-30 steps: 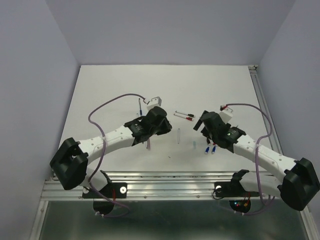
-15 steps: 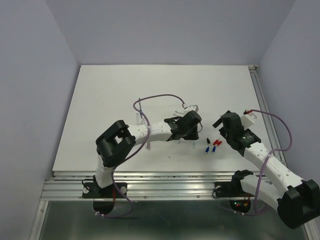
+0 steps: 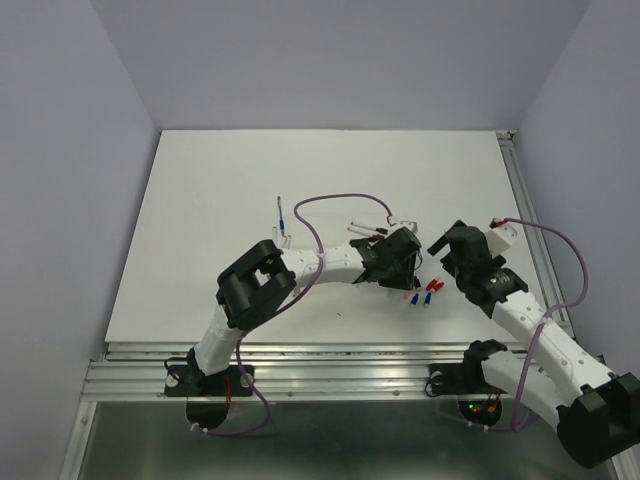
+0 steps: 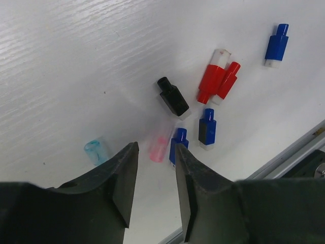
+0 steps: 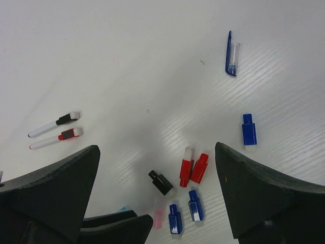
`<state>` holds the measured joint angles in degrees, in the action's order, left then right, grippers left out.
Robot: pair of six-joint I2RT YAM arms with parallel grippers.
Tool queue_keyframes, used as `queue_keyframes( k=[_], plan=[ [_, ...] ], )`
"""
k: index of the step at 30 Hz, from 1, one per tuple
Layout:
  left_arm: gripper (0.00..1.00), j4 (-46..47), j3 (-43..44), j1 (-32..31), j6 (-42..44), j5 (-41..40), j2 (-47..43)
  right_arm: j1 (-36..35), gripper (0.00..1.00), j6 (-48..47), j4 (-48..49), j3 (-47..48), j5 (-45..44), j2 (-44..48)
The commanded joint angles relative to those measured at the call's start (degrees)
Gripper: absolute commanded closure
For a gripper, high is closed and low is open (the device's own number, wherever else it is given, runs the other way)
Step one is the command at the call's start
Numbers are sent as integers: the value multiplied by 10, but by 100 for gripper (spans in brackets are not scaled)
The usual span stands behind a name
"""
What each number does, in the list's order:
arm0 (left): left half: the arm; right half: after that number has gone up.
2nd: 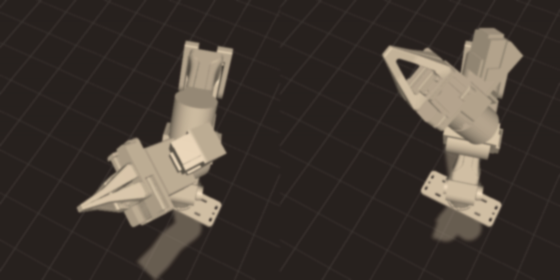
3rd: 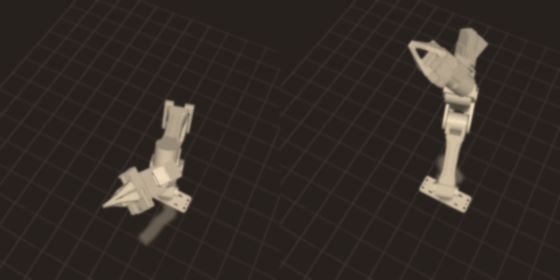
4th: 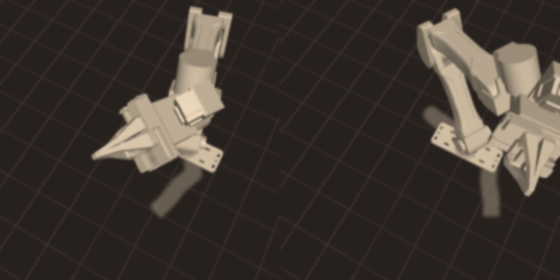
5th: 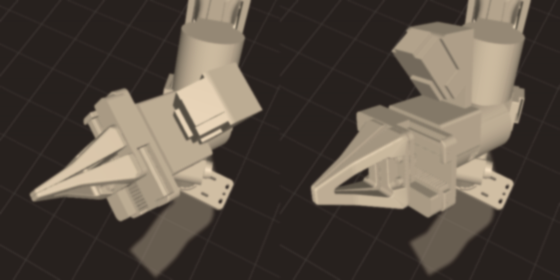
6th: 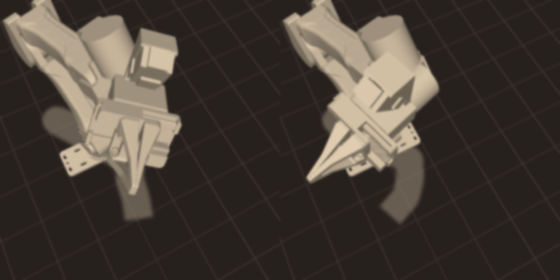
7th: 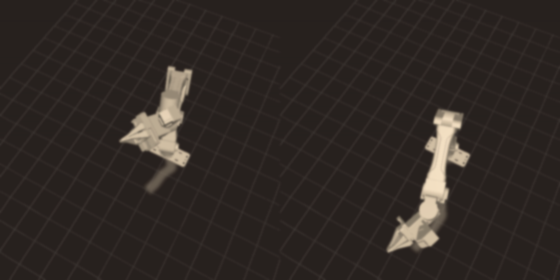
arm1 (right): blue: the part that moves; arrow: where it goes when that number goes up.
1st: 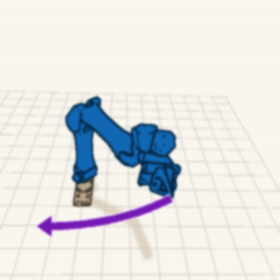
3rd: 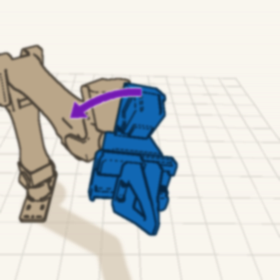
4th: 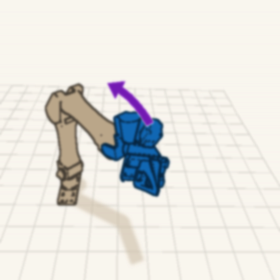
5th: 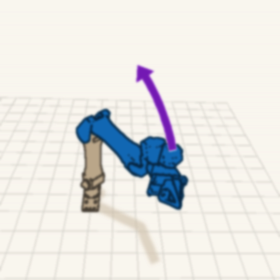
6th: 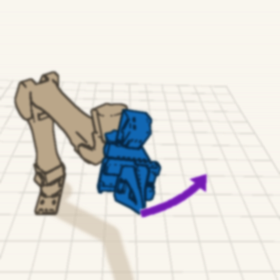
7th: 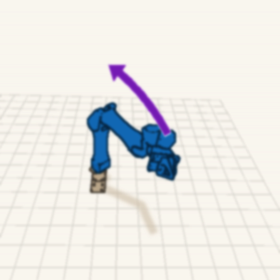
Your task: Open the pen caps
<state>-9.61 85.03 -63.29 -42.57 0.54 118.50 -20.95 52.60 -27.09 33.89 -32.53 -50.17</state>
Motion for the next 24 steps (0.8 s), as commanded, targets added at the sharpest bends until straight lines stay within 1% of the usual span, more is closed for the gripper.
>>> queue_keyframes(
  k=[1, 2, 3, 5, 6, 7, 9, 11, 12, 14, 16, 17, 18, 20, 21, 24],
  plan=[
    [51, -8, 34, -4, 20, 13, -18, 4, 0, -21, 5, -12, -4, 11],
    [48, -9, 33, -4, 21, 10, -22, 5, 0, -25, 8, -13, -3, 11],
    [42, -10, 33, -4, 24, 3, -27, 4, 0, -27, 12, -15, 3, 12],
    [37, -12, 31, -4, 28, -1, -45, 4, 0, -31, 16, -16, 6, 15],
    [26, -19, 31, -4, 29, -25, -50, 4, 0, -34, 22, -17, 11, 17],
    [24, -23, 31, -3, 31, -33, -63, 4, 0, -37, 25, -18, 12, 18],
    [15, -36, 29, -2, 31, -48, -75, 4, 0, -42, 29, -20, 18, 19],
    [14, -40, 15, 5, 28, -69, -95, 4, 0, -50, 36, -22, 26, 20],
    [11, -45, 9, 11, 24, -78, -102, 4, 0, -53, 42, -23, 34, 19],
    [11, -47, -12, 28, 13, -88, -123, 4, 0, -75, 55, -29, 51, 20],
    [11, -49, -27, 52, 5, -98, -142, 4, 0, -114, 83, -34, 93, 21],
    [10, -49, -35, 52, -1, -101, -149, 4, 0, -129, 95, -37, 113, 23],
    [10, -48, -49, 70, -12, -103, -155, 4, 0, -144, 118, -44, 152, 22],
    [9, -46, -62, 92, -22, -105, -165, 4, 0, -158, 134, -48, 178, 19],
    [5, -47, -64, 116, -36, -106, -165, 4, 0, -161, 141, -49, 190, 18],
    [5, -64, -46, 156, -58, -110, -146, 4, 0, -162, 143, -50, 193, 20]
  ],
)
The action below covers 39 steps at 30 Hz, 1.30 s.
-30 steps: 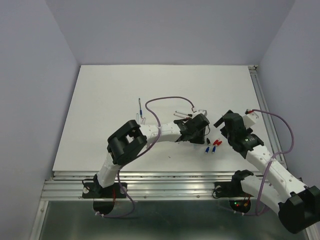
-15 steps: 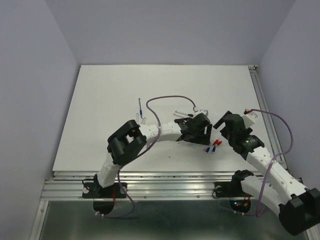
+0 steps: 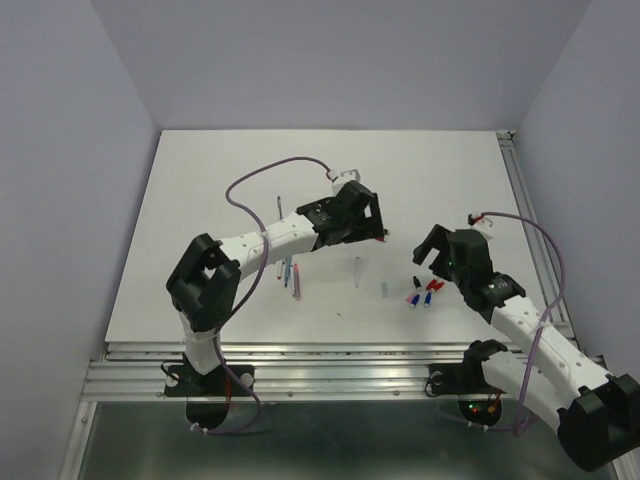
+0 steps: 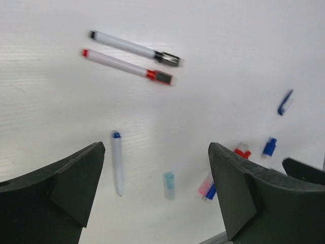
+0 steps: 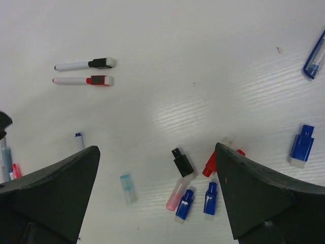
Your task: Open the pen caps
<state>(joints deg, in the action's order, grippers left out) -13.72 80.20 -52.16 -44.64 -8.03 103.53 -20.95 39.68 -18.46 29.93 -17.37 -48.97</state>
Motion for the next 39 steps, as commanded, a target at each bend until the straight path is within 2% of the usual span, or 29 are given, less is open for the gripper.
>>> queue_keyframes(
  k=[1, 7, 15, 21, 39],
  plan=[
    [5, -33, 11, 51, -54, -37, 11, 4, 0, -33, 53, -9, 37, 10],
    [9, -93, 107, 80, -93, -69, 97, 5, 0, -26, 52, -22, 27, 32],
    [16, -182, 246, 84, -113, -98, 199, 4, 0, -23, 33, -19, 11, 34],
    [23, -194, 263, 84, -118, -106, 221, 4, 0, -22, 31, -20, -1, 38],
    [34, -199, 285, 82, -114, -93, 268, 4, 0, -19, 34, -21, -7, 27]
  ],
)
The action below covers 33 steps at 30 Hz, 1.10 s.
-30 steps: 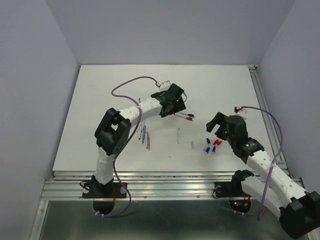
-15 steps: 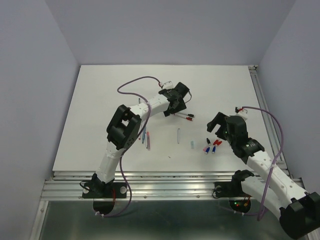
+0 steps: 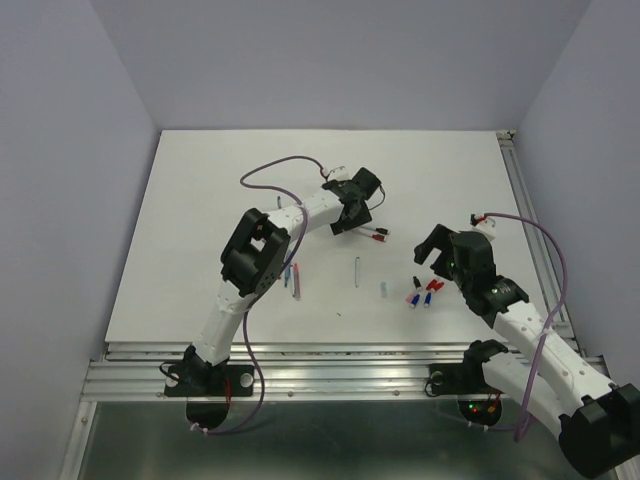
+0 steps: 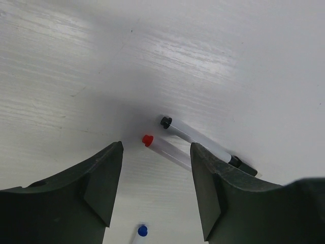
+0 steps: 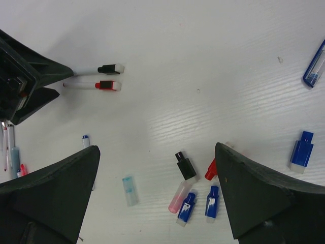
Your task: Open the pen caps
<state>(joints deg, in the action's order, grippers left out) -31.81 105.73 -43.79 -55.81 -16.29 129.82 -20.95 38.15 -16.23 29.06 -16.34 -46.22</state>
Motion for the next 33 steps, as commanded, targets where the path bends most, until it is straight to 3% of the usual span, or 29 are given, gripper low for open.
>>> queue_keyframes(
  k=[1, 7, 13, 25, 33],
  plan=[
    [35, -19, 33, -2, -2, -10, 9, 4, 0, -4, 12, -13, -17, 0],
    [45, -35, 38, -11, 6, -18, 14, 4, 0, -1, 8, -12, -21, 2],
    [46, -40, 30, -22, 9, -19, 21, 4, 0, 2, 8, -13, -24, 6],
    [56, -47, 33, -23, 24, -14, 32, 4, 0, 6, 7, -14, -30, 7],
    [59, -47, -16, -24, 37, -15, 12, 4, 0, 8, 7, -15, -35, 11]
  ],
)
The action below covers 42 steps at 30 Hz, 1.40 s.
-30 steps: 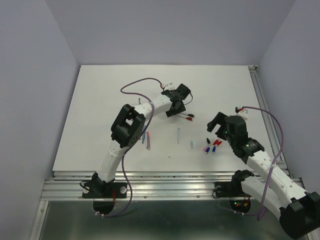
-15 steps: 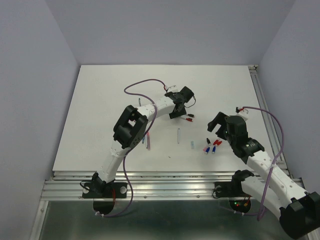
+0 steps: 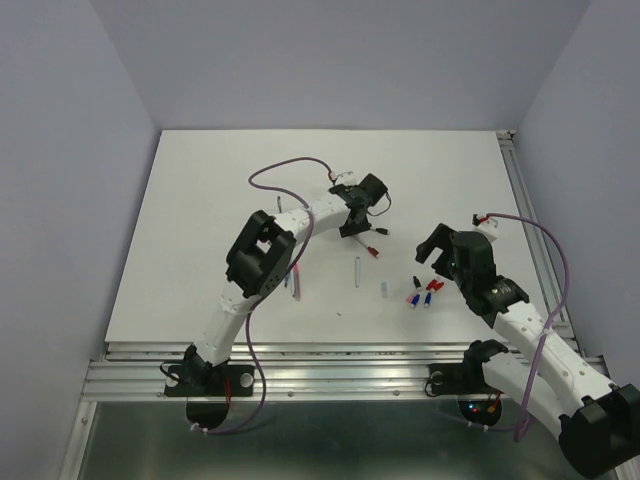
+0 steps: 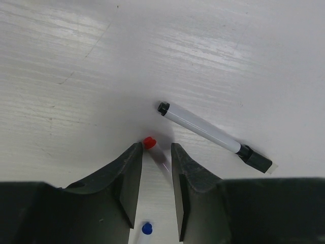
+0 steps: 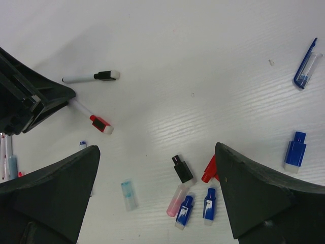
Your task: Open the pen caps
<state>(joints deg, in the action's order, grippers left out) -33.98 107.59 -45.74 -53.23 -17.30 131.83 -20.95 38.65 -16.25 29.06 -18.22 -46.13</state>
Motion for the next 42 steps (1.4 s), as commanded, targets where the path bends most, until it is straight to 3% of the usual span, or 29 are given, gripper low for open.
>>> queue_keyframes(
  k=[1, 8, 17, 21, 26, 32, 36, 42],
  plan=[
    [59, -25, -40, -4, 12, -11, -12, 4, 0, 4, 6, -15, -16, 12],
    [61, -28, -74, -11, 5, -15, -25, 4, 0, 7, 8, -17, -18, 12],
    [61, -30, -35, -41, 10, 18, 6, 5, 0, 11, 6, -17, -19, 13],
    [70, -31, -33, -47, 11, 17, 8, 4, 0, 12, 5, -17, -20, 17],
    [73, -40, -37, -52, 12, 15, 18, 4, 0, 12, 3, -17, -23, 21],
    [83, -43, -38, -54, 11, 10, 30, 4, 0, 13, 2, -18, -28, 27],
    [100, -43, -23, -54, 11, 9, 28, 5, 0, 13, 2, -18, -30, 28],
    [100, 10, -31, -54, 26, 20, -16, 4, 0, 6, 3, -16, -19, 29]
  ],
)
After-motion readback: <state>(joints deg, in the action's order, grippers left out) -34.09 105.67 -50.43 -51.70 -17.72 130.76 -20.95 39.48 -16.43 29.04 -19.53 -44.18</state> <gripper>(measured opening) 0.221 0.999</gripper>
